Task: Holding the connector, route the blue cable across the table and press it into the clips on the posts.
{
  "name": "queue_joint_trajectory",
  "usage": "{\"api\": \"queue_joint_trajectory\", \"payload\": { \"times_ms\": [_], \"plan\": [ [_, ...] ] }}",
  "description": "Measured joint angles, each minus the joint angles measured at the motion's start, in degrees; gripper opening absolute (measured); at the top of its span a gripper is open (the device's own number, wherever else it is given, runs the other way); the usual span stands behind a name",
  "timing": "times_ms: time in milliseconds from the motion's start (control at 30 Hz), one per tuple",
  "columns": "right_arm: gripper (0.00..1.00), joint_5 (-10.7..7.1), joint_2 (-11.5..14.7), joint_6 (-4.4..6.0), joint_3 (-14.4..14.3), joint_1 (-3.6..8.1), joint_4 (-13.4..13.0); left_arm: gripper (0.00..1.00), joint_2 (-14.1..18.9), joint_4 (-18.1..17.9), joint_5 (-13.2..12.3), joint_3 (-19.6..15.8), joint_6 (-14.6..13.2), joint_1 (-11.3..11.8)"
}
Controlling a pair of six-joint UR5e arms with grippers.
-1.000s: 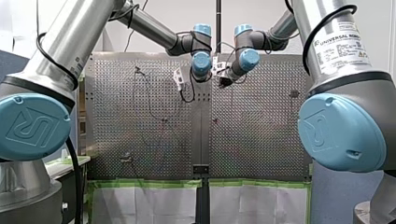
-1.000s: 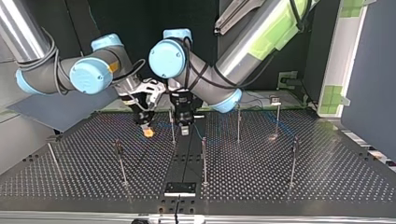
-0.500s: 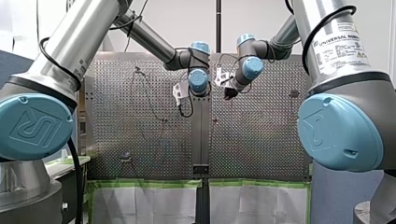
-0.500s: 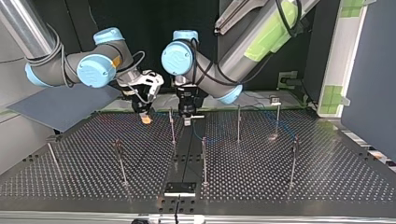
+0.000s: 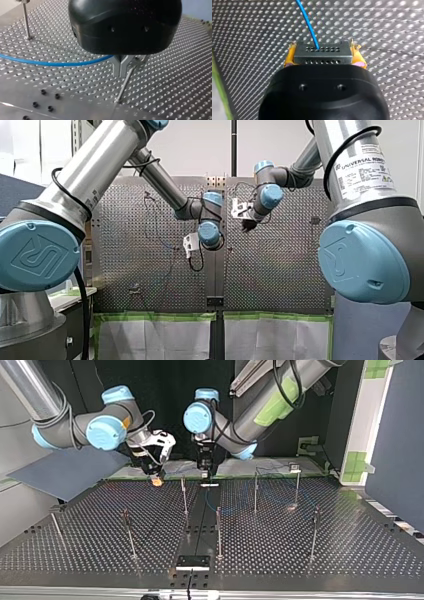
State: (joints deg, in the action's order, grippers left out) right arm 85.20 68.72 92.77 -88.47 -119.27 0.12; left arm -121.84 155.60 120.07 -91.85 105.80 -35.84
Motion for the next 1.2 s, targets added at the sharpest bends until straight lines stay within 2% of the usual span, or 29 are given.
{"api": "queue_joint_trajectory", "payload": {
  "times_ms": [233,333,467,633,833,1000,1200],
  "plan": [
    [0.00,0.68,-0.04,-0.01,-2.95,0.30,-1.83,0.00,-0.09,-4.13,-3.97,-4.15,0.40,0.20],
    [0.00,0.79,-0.05,0.38,-4.46,0.48,-3.14,0.00,-0.40,-5.80,-5.62,-5.82,0.62,0.48],
    [0.00,0.97,-0.18,1.60,-6.54,0.98,-5.21,0.00,-1.83,-7.82,-7.65,-7.21,1.23,0.76],
    [0.00,0.96,-0.65,2.63,-7.57,1.52,-7.62,0.00,-2.97,-9.98,-10.14,-5.82,2.60,0.71],
    [0.00,0.91,-3.03,2.30,-7.56,2.16,-10.49,0.00,-3.14,-9.37,-12.25,-3.07,3.57,0.59],
    [0.00,0.57,-4.33,2.49,-7.31,2.77,-12.55,0.00,-3.19,-8.77,-12.00,-0.79,3.99,1.13],
    [0.00,-0.22,-6.72,2.34,-6.06,3.06,-13.45,0.00,-3.25,-8.44,-10.74,0.76,4.05,1.70]
  ]
}}
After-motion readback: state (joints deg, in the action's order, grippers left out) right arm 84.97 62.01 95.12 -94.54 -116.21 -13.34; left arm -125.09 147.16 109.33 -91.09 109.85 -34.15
